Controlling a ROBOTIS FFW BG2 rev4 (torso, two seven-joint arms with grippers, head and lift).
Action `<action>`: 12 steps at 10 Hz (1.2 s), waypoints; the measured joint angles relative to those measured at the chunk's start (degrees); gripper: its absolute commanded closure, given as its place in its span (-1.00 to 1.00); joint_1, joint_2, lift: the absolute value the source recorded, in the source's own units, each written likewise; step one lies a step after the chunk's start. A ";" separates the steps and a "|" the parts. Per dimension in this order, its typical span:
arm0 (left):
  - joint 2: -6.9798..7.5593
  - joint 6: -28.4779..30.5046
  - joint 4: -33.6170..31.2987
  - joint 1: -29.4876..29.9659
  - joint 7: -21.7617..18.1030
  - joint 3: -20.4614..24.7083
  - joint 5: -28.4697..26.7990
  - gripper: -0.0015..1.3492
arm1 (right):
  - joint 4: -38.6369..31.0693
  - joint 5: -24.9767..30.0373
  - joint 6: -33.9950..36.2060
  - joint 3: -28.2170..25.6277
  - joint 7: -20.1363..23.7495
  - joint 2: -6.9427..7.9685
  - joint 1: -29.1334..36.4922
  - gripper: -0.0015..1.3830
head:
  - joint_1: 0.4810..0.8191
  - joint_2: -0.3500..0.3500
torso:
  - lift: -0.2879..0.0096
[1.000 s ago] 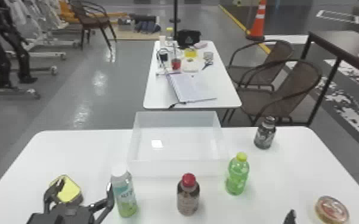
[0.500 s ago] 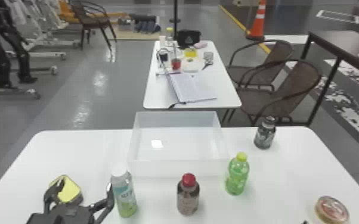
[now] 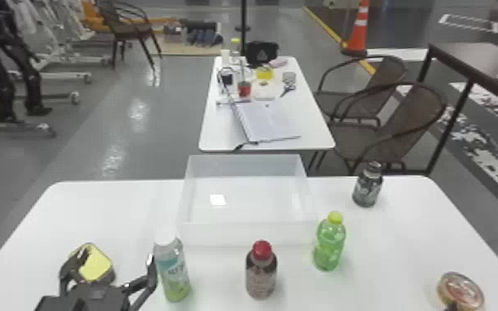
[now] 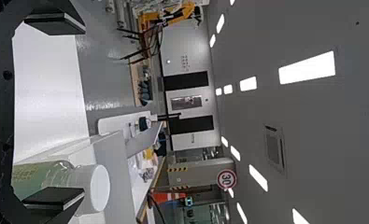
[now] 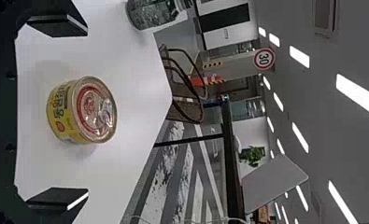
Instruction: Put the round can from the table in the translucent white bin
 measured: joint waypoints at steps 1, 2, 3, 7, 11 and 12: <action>0.00 -0.04 0.00 0.00 -0.02 0.06 0.02 -0.87 | 1.30 0.06 -0.46 -0.58 0.11 -0.33 -1.06 -0.85 | -0.60 0.00 | 0.26; 0.00 -0.09 0.02 0.00 -0.02 0.13 0.02 -0.87 | 2.56 0.18 -0.65 -0.75 0.10 -0.69 -2.15 -0.85 | -0.60 0.00 | 0.26; 0.00 -0.13 0.06 0.00 -0.02 0.19 0.04 -0.87 | 3.68 0.18 -0.68 -0.78 0.09 -0.91 -3.38 -0.85 | -0.60 0.00 | 0.26; 0.00 -1.73 0.95 -0.26 -0.11 0.44 0.55 -0.86 | 8.09 -1.60 -0.28 -0.79 0.09 -1.18 -8.13 -0.84 | -0.60 0.00 | 0.26; 0.00 -2.80 1.58 -0.53 -0.11 0.82 0.84 -0.86 | 6.81 -2.78 7.40 -0.75 -1.54 -1.18 -10.29 -0.84 | -0.60 0.00 | 0.26; 0.00 -2.82 1.63 -0.53 -0.10 0.82 0.88 -0.86 | 5.17 -2.13 9.93 -0.73 -3.08 -0.83 -10.35 -0.84 | -0.60 0.00 | 0.26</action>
